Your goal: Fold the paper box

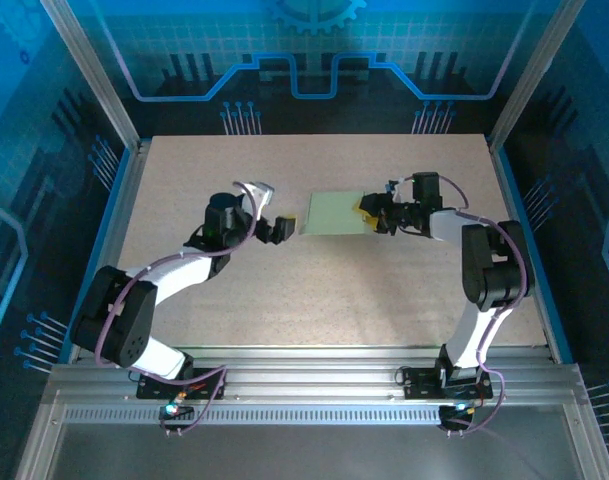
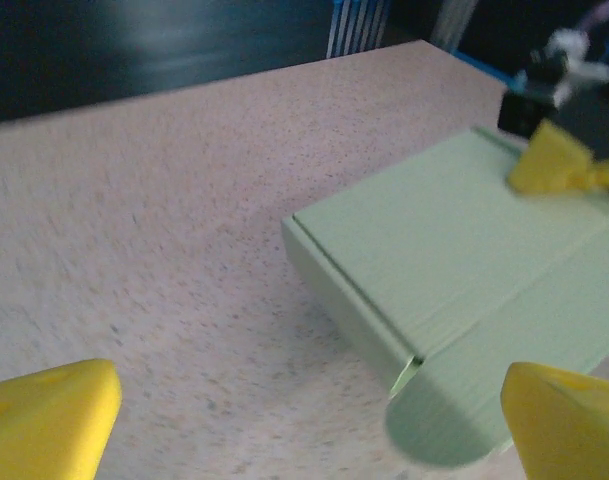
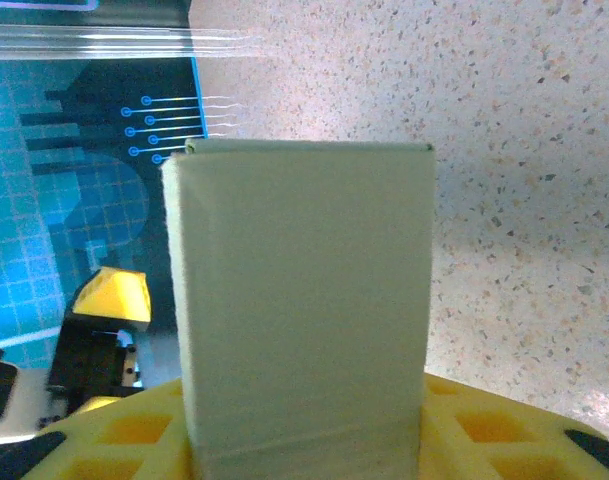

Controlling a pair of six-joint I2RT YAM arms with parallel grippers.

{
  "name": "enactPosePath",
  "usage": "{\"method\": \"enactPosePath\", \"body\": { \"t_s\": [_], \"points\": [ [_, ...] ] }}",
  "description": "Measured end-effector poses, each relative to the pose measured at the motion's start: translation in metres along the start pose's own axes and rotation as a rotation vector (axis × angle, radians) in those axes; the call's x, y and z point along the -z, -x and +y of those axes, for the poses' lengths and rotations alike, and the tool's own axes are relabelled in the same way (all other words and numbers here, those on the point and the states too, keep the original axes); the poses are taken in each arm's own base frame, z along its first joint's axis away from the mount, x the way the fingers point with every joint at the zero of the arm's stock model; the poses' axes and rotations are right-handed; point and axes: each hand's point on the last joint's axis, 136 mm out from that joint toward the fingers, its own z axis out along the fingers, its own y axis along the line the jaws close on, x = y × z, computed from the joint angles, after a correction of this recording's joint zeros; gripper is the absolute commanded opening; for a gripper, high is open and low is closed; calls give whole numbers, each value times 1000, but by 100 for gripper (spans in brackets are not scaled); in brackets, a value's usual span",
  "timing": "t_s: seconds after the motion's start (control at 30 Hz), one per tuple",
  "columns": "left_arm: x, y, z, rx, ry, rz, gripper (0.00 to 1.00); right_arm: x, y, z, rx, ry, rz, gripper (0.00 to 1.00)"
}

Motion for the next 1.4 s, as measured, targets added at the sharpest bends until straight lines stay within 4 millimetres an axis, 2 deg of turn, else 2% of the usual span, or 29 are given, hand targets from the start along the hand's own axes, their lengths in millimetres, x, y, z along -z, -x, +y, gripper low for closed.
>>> {"method": "enactPosePath", "body": {
  "t_s": [0.1, 0.17, 0.37, 0.5, 0.63, 0.73, 0.97, 1.4],
  "points": [
    [5, -16, -8, -216, -38, 3, 99, 10, -1, 6, -14, 26, -1, 46],
    [5, -20, -13, -340, -61, 0, 99, 18, -2, 12, -18, 45, -2, 46],
    [5, -7, -21, -738, -51, -58, 99, 35, -11, 33, 3, 96, 5, 46],
    [-1, 5, -47, -1014, -4, -152, 99, 40, -18, 42, 15, 121, 25, 46],
    [-9, 2, -65, -1220, 48, -223, 99, 42, -28, 46, 11, 140, 67, 46],
    [-9, 3, -71, -1293, 82, -256, 98, 44, -37, 45, 4, 137, 99, 46],
    [-2, 28, -88, -1411, 150, -376, 86, 50, -51, 49, 18, 145, 144, 46],
    [-9, 17, -106, -1490, 126, -384, 57, 51, -57, 48, 18, 146, 165, 46]
  ]
}}
